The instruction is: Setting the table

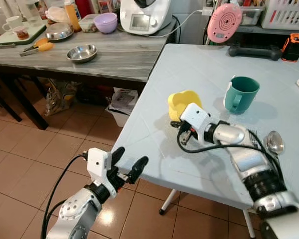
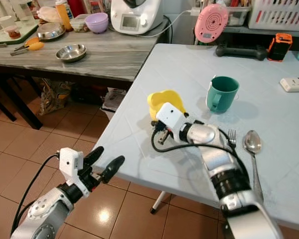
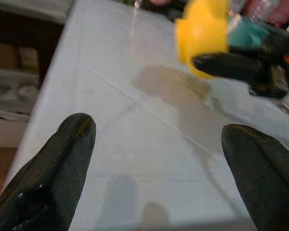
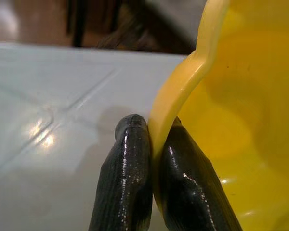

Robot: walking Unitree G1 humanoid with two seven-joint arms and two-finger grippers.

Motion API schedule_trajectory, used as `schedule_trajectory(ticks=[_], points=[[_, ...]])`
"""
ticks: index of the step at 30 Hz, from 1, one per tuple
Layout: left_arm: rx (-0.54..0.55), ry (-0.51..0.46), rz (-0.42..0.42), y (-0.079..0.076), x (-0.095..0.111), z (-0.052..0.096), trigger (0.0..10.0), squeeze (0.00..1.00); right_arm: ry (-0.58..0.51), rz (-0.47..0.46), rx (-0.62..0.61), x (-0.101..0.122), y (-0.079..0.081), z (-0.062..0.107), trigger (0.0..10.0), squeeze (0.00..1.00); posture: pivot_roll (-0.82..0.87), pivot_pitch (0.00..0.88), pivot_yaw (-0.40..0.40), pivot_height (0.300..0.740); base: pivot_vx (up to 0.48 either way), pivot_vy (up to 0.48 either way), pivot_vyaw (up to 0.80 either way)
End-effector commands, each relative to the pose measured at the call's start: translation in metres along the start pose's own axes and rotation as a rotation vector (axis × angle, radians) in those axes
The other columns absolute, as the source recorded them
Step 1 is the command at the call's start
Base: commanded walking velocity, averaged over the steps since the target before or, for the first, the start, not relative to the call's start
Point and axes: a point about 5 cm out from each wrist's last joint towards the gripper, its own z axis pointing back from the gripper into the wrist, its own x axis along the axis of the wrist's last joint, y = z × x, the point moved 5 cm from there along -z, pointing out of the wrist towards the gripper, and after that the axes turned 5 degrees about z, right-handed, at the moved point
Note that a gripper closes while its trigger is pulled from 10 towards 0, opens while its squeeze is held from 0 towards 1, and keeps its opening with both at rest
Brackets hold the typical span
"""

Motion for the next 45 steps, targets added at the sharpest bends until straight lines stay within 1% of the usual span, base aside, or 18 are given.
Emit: schedule_trajectory(ticks=[1, 3, 4, 5, 7, 9, 10, 11, 12, 13, 17, 20, 24, 26, 34, 38, 42, 45], points=[[0.065, -0.05, -0.027, 0.012, 0.014, 0.002, 10.0, 0.0, -0.08, 0.014, -0.088, 0.016, -0.006, 0.004, 10.0, 0.0, -0.15, 0.078, 0.096, 0.74, 0.0, 0.0, 0.0], [0.123, -0.079, -0.047, 0.021, 0.019, 0.003, 10.0, 0.0, -0.089, 0.007, -0.154, 0.016, -0.006, 0.009, 10.0, 0.0, -0.15, 0.074, 0.094, 0.74, 0.0, 0.0, 0.0], [0.123, -0.079, -0.047, 0.021, 0.019, 0.003, 10.0, 0.0, -0.089, 0.007, -0.154, 0.016, -0.006, 0.009, 10.0, 0.0, -0.15, 0.074, 0.094, 0.74, 0.0, 0.0, 0.0], [0.148, -0.085, -0.056, 0.025, 0.021, 0.003, 10.0, 0.0, -0.09, -0.009, -0.177, 0.016, -0.006, 0.01, 10.0, 0.0, -0.15, 0.075, 0.095, 0.74, 0.0, 0.0, 0.0], [0.223, -0.097, -0.067, 0.038, 0.024, 0.004, 10.0, 0.0, -0.094, -0.055, -0.25, 0.015, -0.007, 0.015, 10.0, 0.0, -0.16, 0.073, 0.093, 0.74, 0.0, 0.0, 0.0], [0.24, -0.104, -0.07, 0.042, 0.026, 0.004, 10.0, 0.0, -0.096, -0.092, -0.306, 0.013, -0.008, 0.018, 10.0, 0.0, -0.16, 0.071, 0.093, 0.74, 0.0, 0.0, 0.0], [0.266, -0.103, -0.078, 0.047, 0.027, 0.004, 10.0, 0.0, -0.1, -0.137, -0.347, 0.012, -0.008, 0.021, 10.0, 0.0, -0.16, 0.071, 0.093, 0.74, 0.0, 0.0, 0.0], [0.3, -0.095, -0.09, 0.052, 0.027, 0.004, 10.0, 0.0, -0.093, -0.157, -0.374, 0.01, -0.008, 0.023, 10.0, 0.0, -0.16, 0.069, 0.094, 0.74, 0.0, 0.0, 0.0], [0.3, -0.095, -0.09, 0.052, 0.027, 0.004, 10.0, 0.0, -0.093, -0.157, -0.374, 0.01, -0.008, 0.023, 10.0, 0.0, -0.16, 0.069, 0.094, 0.74, 0.0, 0.0, 0.0], [0.316, -0.097, -0.09, 0.056, 0.028, 0.004, 10.0, 0.0, -0.087, -0.188, -0.398, 0.007, -0.006, 0.025, 10.0, 0.0, -0.16, 0.068, 0.096, 0.74, 0.0, 0.0, 0.0], [0.359, -0.102, -0.094, 0.062, 0.03, 0.004, 10.0, 0.0, -0.075, -0.243, -0.432, 0.002, -0.003, 0.029, 10.0, 0.0, -0.17, 0.065, 0.098, 0.74, 0.0, 0.0, -0.4], [0.365, -0.107, -0.084, 0.063, 0.03, 0.004, 10.0, 0.0, -0.059, -0.268, -0.45, -0.003, -0.003, 0.032, 10.0, 0.0, -0.17, 0.065, 0.1, 0.74, 0.0, 0.0, -0.76], [0.379, -0.109, -0.084, 0.064, 0.029, 0.003, 10.0, 0.0, -0.054, -0.28, -0.454, -0.003, -0.001, 0.032, 10.0, 0.0, -0.17, 0.067, 0.1, 0.74, 0.0, 0.0, -0.75], [0.379, -0.105, -0.099, 0.063, 0.028, 0.003, 10.0, 0.0, -0.056, -0.29, -0.449, -0.002, 0.002, 0.032, 10.0, 0.0, -0.17, 0.07, 0.098, 0.74, 0.0, 0.0, -0.75], [0.388, -0.11, -0.1, 0.066, 0.028, 0.004, 10.0, 0.0, -0.082, -0.291, -0.447, 0.004, 0.002, 0.031, 10.0, 0.0, -0.17, 0.071, 0.098, 0.74, 0.0, 0.0, -0.73], [0.383, -0.102, -0.113, 0.066, 0.027, 0.003, 10.0, 0.0, -0.102, -0.289, -0.445, 0.008, 0.002, 0.031, 10.0, 0.0, -0.17, 0.07, 0.099, 0.74, 0.0, 0.0, 0.0], [0.383, -0.101, -0.101, 0.066, 0.026, 0.004, 10.0, 0.0, -0.103, -0.283, -0.445, 0.009, 0.002, 0.03, 10.0, 0.0, -0.17, 0.072, 0.1, 0.74, 0.0, 0.289, 0.0], [0.375, -0.097, -0.109, 0.065, 0.025, 0.003, 10.0, 0.0, -0.103, -0.282, -0.445, 0.009, 0.002, 0.03, 10.0, 0.0, -0.17, 0.073, 0.1, 0.74, 0.0, 0.304, 0.0]])
